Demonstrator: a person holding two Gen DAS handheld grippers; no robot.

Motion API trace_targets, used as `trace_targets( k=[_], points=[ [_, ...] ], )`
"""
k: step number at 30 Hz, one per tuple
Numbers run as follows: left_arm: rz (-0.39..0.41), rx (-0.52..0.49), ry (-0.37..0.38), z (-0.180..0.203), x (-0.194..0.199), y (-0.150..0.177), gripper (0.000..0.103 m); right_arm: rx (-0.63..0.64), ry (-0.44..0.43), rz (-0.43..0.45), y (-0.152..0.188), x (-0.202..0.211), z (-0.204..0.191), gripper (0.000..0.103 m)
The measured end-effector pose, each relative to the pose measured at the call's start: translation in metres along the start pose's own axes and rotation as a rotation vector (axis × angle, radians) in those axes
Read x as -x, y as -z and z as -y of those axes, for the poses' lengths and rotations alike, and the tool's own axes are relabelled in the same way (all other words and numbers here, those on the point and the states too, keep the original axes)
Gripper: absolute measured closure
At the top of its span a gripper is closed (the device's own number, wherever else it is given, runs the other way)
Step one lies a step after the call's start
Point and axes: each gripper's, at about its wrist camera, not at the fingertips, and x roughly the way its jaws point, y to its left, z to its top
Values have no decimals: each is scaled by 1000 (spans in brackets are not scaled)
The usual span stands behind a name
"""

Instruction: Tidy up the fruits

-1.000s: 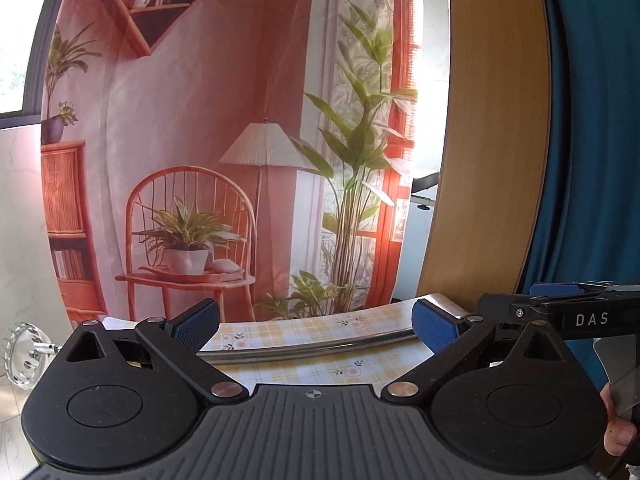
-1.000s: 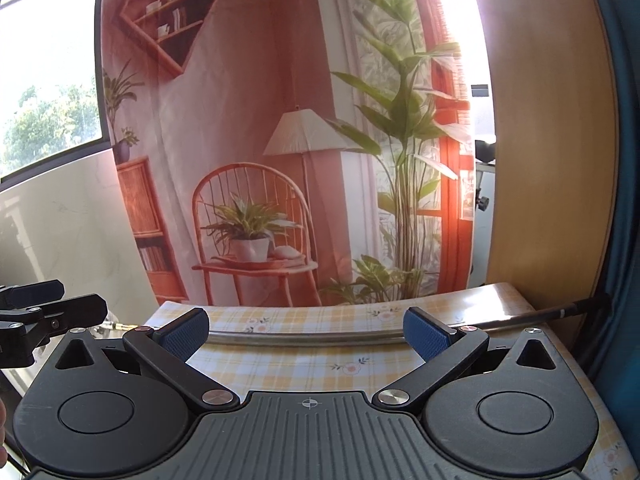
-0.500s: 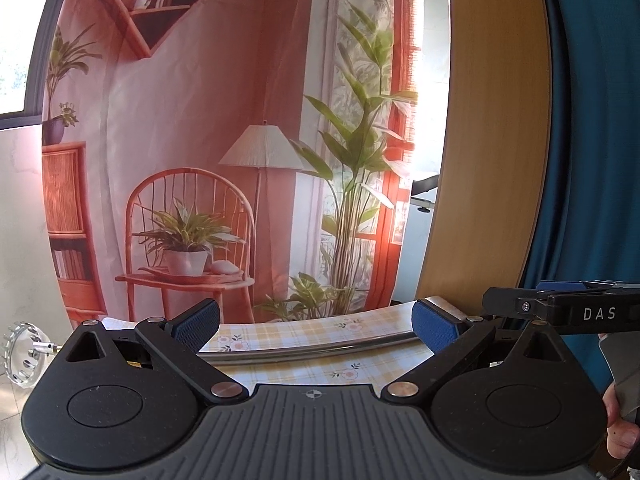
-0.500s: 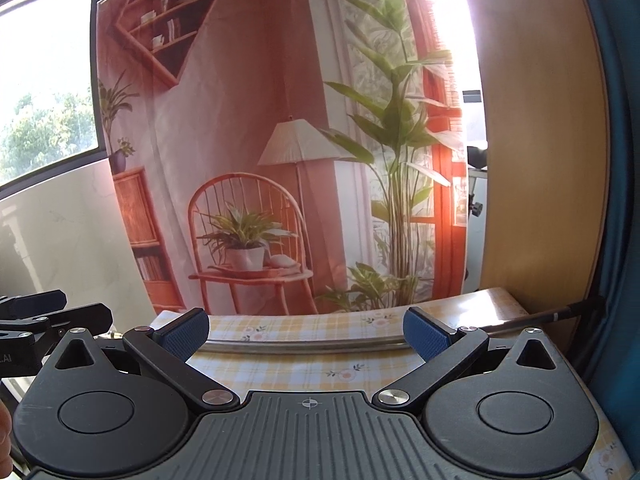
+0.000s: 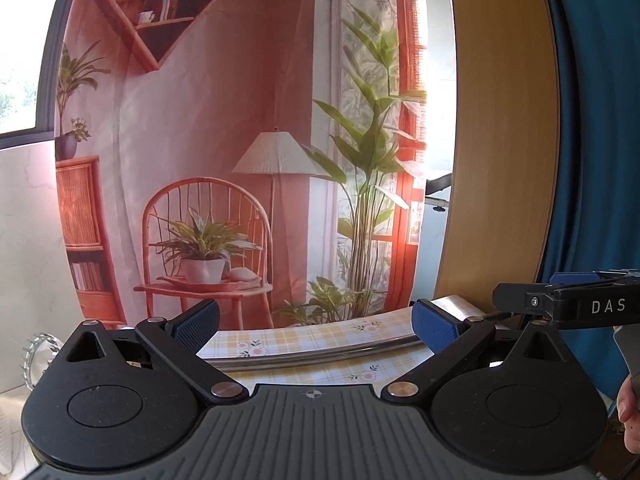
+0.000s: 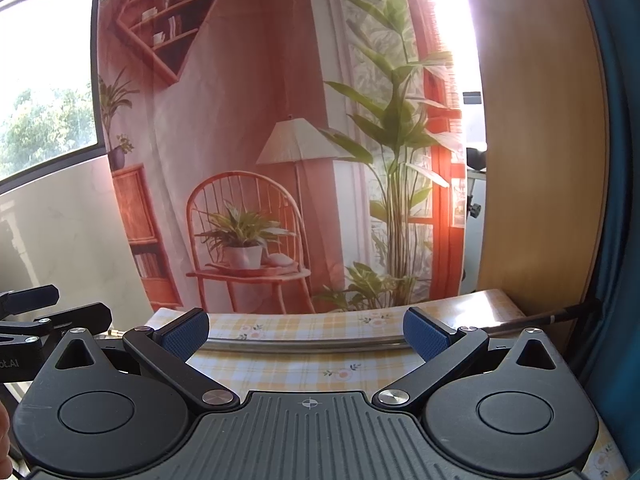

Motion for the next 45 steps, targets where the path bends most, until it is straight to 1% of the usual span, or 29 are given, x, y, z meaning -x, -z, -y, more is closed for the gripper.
trace_targets(
  k=[4, 5, 10, 19, 34, 45],
  points=[
    [15, -61, -72, 10, 5, -1, 0, -1, -1, 0, 0, 0, 0, 0],
    [17, -72, -78, 11, 6, -2, 0, -1, 1, 0, 0, 0, 0, 0],
    [7, -61, -36, 12, 11, -4, 0, -1, 0, 0, 0, 0, 0, 0],
    [-4, -10, 3, 4, 10, -5, 0, -2, 0, -1, 0, 0, 0, 0],
    [2, -6, 4, 7, 9, -7, 0, -3, 4, -4, -1, 1, 3, 0],
    [4, 10, -32, 3, 6, -7, 0, -3, 4, -10, 2, -2, 3, 0]
  ],
)
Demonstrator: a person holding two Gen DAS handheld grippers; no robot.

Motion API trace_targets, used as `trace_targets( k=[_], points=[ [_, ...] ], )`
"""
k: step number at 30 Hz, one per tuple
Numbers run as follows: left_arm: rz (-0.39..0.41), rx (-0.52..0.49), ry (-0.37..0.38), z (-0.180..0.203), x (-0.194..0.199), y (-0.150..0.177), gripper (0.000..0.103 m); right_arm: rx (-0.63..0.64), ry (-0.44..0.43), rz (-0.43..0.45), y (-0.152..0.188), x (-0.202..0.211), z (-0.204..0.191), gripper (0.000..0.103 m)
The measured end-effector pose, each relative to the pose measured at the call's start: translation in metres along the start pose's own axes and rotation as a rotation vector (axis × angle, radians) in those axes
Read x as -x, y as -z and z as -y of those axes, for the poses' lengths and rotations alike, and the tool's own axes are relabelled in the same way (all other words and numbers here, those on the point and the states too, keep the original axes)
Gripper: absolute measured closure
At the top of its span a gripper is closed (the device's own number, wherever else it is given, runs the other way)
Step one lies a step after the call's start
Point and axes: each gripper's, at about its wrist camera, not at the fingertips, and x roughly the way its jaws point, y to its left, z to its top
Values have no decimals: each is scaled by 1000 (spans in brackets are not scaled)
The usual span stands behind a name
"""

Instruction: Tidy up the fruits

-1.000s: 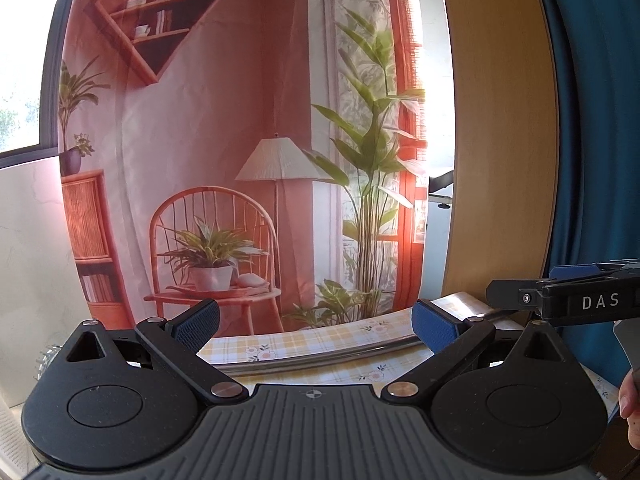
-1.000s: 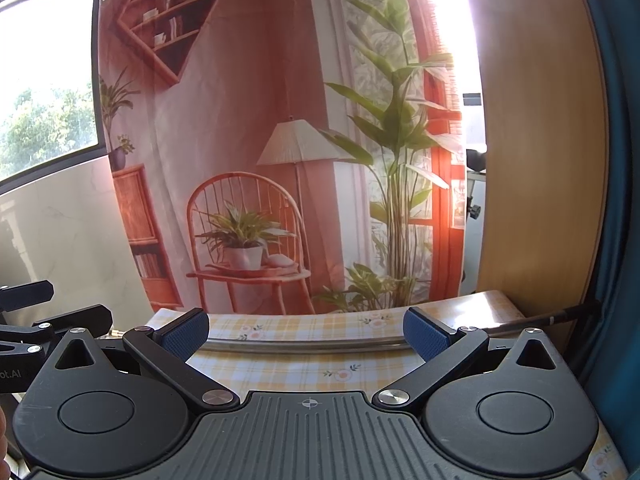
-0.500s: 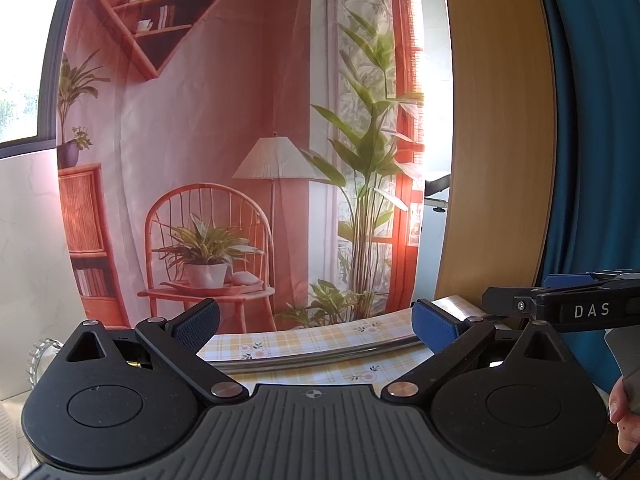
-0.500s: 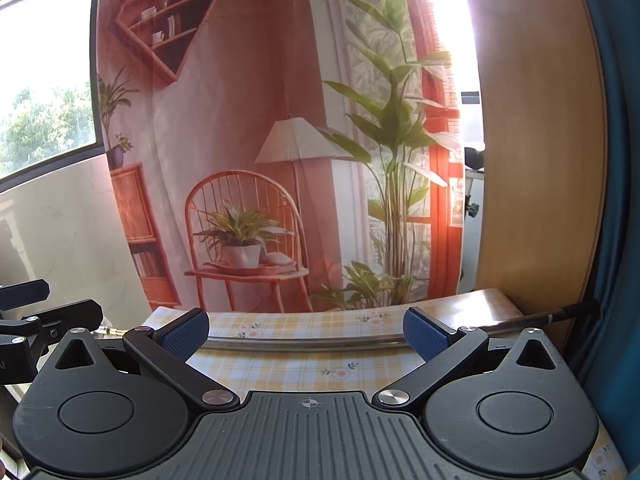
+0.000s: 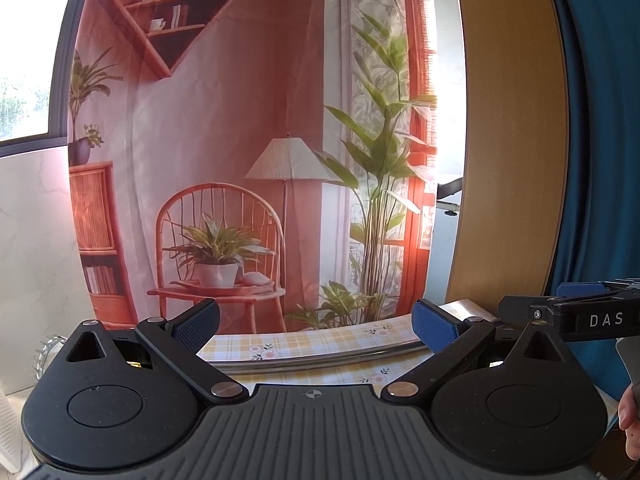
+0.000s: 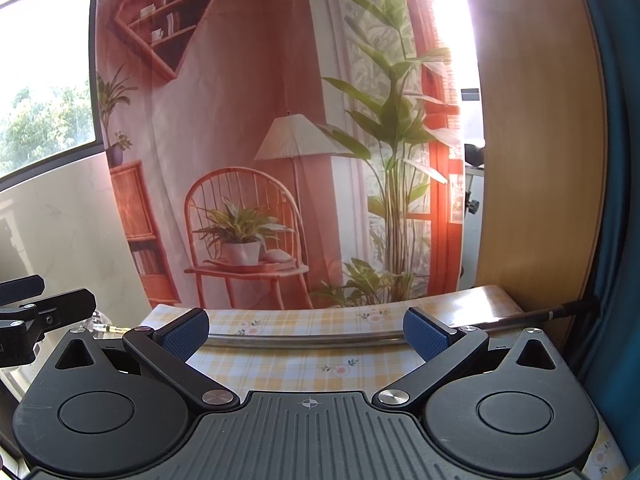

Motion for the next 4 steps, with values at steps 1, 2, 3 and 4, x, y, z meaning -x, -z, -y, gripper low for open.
trace_targets(
  k=[1, 2, 3, 4],
  points=[
    [3, -1, -5, 0, 0, 0, 0, 0, 0, 0, 0, 0, 0, 0],
    [4, -1, -6, 0, 0, 0, 0, 0, -1, 0, 0, 0, 0, 0],
    [5, -1, -8, 0, 0, 0, 0, 1, -1, -1, 0, 0, 0, 0],
    [4, 1, -9, 0, 0, 0, 0, 1, 0, -1, 0, -1, 0, 0]
  ],
)
